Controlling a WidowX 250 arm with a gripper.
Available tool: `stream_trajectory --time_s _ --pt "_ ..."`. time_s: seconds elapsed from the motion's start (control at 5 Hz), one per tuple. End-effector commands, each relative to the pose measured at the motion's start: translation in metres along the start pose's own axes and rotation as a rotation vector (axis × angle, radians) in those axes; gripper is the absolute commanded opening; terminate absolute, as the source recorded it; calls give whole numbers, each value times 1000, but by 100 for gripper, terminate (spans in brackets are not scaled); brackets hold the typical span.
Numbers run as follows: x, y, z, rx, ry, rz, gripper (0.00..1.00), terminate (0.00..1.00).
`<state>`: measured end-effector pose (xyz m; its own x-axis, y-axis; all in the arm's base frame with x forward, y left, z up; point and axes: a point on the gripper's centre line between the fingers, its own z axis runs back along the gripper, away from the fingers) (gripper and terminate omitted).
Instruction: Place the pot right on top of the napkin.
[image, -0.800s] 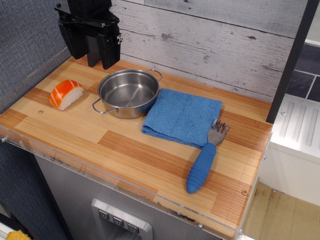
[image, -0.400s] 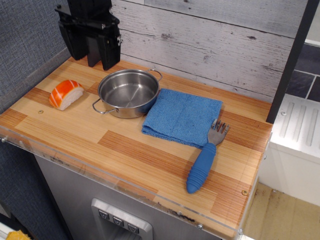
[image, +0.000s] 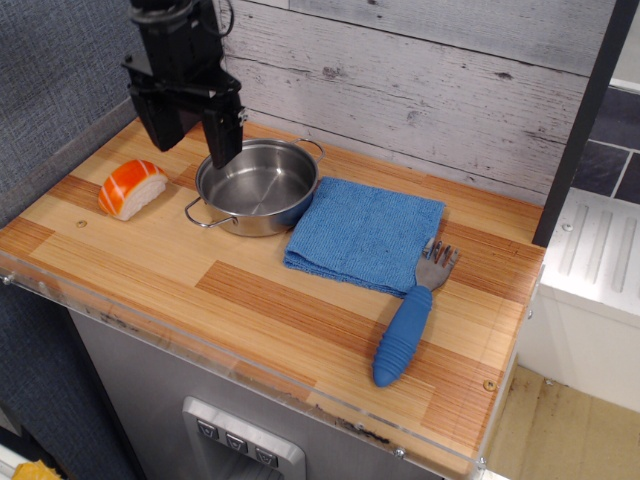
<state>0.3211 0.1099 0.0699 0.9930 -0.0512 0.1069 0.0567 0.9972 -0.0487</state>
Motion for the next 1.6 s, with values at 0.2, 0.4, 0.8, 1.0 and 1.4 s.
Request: stream_trajectory --time_s 0.2,0.4,0.8,1.0,1.4 --pt "38 26 -41 41 -11 -8 100 0" --pt "40 18 -49 40 -1 -31 0 0" --pt "40 13 -32 47 -37 -54 0 0" --pt "31 19 -2 60 -124 -56 0 0" --pt "13 -32 56 25 -235 -85 0 0"
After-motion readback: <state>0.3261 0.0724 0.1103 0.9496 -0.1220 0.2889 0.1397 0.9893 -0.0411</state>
